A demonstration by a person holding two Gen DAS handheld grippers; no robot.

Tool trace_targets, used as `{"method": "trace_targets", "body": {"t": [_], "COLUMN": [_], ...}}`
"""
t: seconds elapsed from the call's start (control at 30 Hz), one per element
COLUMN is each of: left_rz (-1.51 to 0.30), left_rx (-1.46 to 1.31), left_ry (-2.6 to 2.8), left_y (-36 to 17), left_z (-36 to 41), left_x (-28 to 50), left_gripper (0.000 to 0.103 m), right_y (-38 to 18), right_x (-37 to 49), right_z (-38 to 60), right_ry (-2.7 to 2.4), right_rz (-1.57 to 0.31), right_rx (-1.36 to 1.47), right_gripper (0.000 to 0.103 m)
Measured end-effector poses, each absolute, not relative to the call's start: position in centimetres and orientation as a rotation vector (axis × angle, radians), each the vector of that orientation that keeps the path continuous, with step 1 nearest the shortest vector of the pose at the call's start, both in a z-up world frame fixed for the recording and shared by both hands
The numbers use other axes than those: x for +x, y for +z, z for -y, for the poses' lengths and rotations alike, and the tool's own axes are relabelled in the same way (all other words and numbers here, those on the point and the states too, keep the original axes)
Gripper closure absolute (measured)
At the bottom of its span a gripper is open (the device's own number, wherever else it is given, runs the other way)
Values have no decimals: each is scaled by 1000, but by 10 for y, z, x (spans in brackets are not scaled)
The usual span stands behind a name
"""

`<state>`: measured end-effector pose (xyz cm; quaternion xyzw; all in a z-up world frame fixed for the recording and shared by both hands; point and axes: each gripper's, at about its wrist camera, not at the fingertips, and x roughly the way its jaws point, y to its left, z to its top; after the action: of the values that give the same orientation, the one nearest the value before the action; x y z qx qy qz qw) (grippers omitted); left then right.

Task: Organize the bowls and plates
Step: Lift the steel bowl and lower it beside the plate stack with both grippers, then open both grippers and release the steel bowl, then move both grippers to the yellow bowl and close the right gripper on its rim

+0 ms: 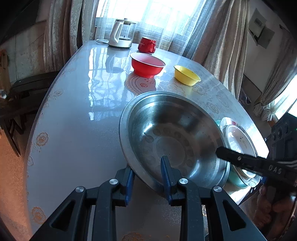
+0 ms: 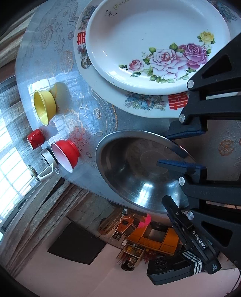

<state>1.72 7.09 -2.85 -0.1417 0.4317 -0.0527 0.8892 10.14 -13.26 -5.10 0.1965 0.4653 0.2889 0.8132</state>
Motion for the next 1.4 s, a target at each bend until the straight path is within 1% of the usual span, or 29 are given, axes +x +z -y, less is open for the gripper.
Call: {"method": "trace_targets", "body": {"t": [0.13,0.23,0.27,0.3,0.33,0.53,0.6,0.67,0.73,0.8,0.93,0.97,1.0,1.2,1.4], "left_rz": [-900,-899,-897,-895,-893,-879,-875,-869,-864,-855,-834,-831,-828,-810,-812], "left_rx": [-295,-283,-274,-266,-261,-274,-279,-280,-278,-275,-267,-265,-261,-237,-189], "left_ry": [-111,-105,-101,-98,-96,-82,-74,-64,-55,-49,-36,-33,-30,-2,25], "left_y": [-28,-28,-27,-27,-27,-23,-21,-19,-16,-14,-6,-5,-3,12,21], "left_z": [-71,-70,-69,-68,-68,-71,-73,-74,-74,-75,-74,-74,-74,-72,-64], "left_x": [17,17,17,16,16,13,13,13,14,15,19,20,22,38,58], "left_gripper": [72,70,68,64,62,54,48,46,41,34,23,18,16,8,7], "right_y": [-43,-38,-38,-38,-39,-42,-40,-38,-35,-33,-28,-26,-24,-12,-5], "right_x": [97,95,96,96,96,96,95,95,95,95,99,101,102,120,142], "right_z": [137,142,143,145,146,151,152,153,156,158,163,165,167,176,187], "right_ry": [599,592,588,584,580,574,574,573,572,567,551,543,537,481,434], "right_rz": [-954,-937,-934,-934,-936,-944,-937,-929,-918,-910,-894,-890,-887,-870,-851], "right_rx": [387,386,388,393,397,416,416,418,421,421,415,410,403,347,324], "right_gripper": [72,72,72,72,72,72,72,72,72,72,71,71,71,66,65]}}
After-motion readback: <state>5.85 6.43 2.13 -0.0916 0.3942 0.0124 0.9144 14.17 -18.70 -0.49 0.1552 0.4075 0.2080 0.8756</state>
